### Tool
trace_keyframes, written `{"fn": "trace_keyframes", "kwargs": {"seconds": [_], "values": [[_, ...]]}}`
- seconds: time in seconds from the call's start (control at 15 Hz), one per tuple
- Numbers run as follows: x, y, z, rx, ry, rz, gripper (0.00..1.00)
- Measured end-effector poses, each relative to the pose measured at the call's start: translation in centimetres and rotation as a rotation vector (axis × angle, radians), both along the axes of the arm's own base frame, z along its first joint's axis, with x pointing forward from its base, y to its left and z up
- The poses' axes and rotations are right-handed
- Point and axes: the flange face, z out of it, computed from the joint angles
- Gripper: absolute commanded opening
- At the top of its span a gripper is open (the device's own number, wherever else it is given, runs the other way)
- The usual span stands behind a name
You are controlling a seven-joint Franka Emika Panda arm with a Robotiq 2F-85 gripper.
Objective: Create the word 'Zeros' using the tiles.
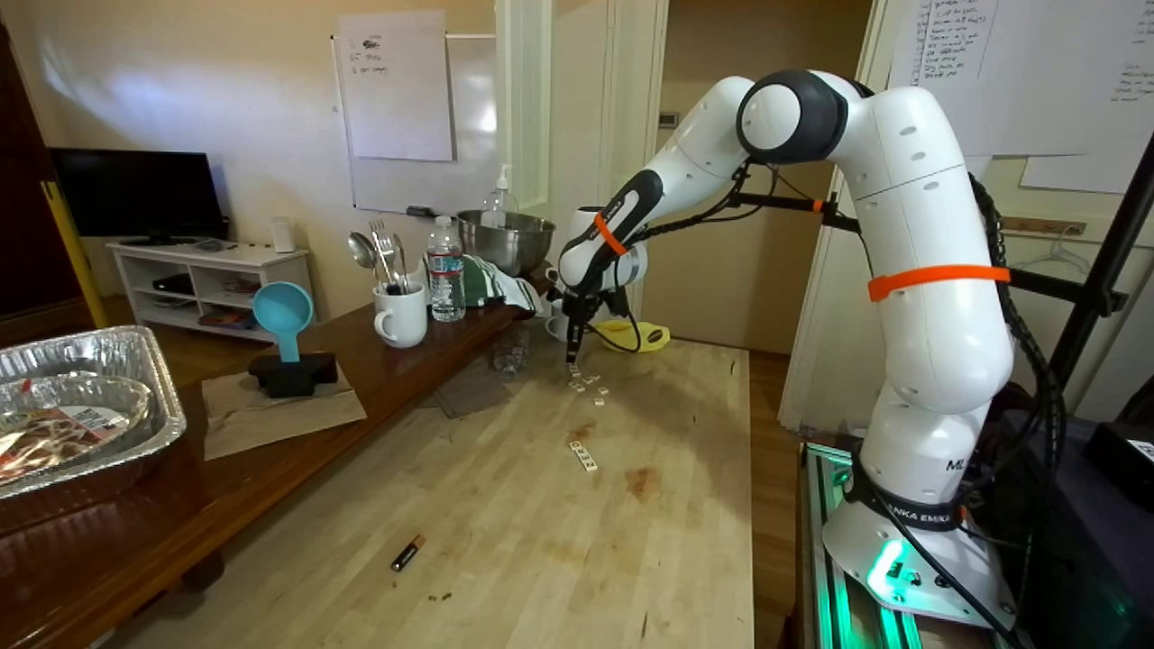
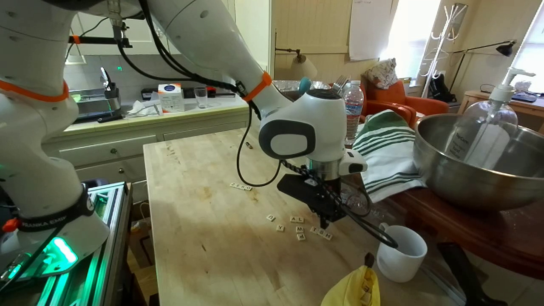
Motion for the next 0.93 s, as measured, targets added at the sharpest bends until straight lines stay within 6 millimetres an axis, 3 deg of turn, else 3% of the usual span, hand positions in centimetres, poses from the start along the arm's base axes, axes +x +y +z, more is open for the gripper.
{"fn": "trace_keyframes", "kwargs": {"seconds": [0.93], "values": [[-0.6, -0.5, -1.5, -0.009, 0.034, 0.049, 0.0]]}}
